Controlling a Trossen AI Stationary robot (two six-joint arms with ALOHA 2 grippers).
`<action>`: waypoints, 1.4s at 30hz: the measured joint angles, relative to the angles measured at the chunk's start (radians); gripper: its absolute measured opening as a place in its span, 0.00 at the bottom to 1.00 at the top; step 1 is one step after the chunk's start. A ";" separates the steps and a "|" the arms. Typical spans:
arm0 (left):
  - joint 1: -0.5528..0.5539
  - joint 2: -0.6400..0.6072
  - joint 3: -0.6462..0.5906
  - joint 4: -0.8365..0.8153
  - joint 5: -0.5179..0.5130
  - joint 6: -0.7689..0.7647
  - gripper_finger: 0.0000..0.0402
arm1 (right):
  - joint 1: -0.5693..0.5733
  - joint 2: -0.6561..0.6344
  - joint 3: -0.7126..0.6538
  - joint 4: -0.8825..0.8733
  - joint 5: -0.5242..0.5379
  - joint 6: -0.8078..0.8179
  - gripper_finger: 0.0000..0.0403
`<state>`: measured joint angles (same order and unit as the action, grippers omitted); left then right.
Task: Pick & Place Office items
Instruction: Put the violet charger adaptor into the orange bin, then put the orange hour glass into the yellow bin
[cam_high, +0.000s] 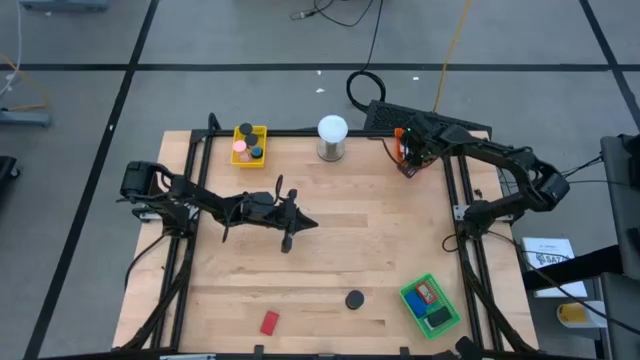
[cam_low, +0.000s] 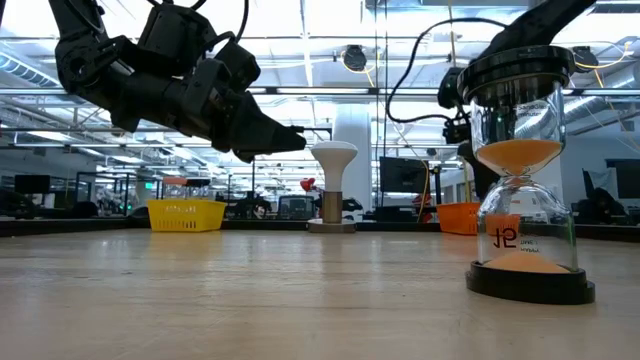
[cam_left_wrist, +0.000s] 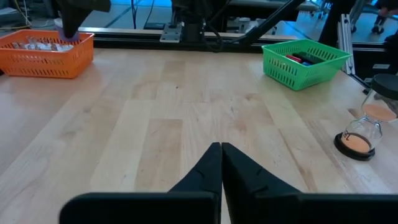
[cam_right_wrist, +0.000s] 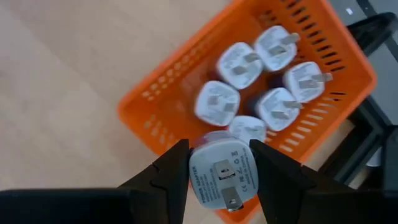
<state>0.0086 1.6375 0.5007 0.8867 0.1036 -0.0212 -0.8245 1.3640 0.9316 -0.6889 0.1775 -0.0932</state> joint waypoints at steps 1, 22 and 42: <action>0.000 0.000 0.000 0.000 0.000 0.000 0.01 | -0.005 0.000 0.000 0.004 0.001 0.001 0.35; 0.000 0.000 0.000 0.000 -0.001 0.008 0.01 | -0.065 0.001 -0.068 0.102 -0.101 0.020 0.35; 0.000 0.000 0.000 0.000 -0.002 -0.001 0.01 | -0.064 0.056 -0.068 0.134 -0.095 0.017 0.52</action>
<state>0.0086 1.6379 0.5007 0.8869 0.1020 -0.0219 -0.8883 1.4202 0.8639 -0.5552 0.0822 -0.0761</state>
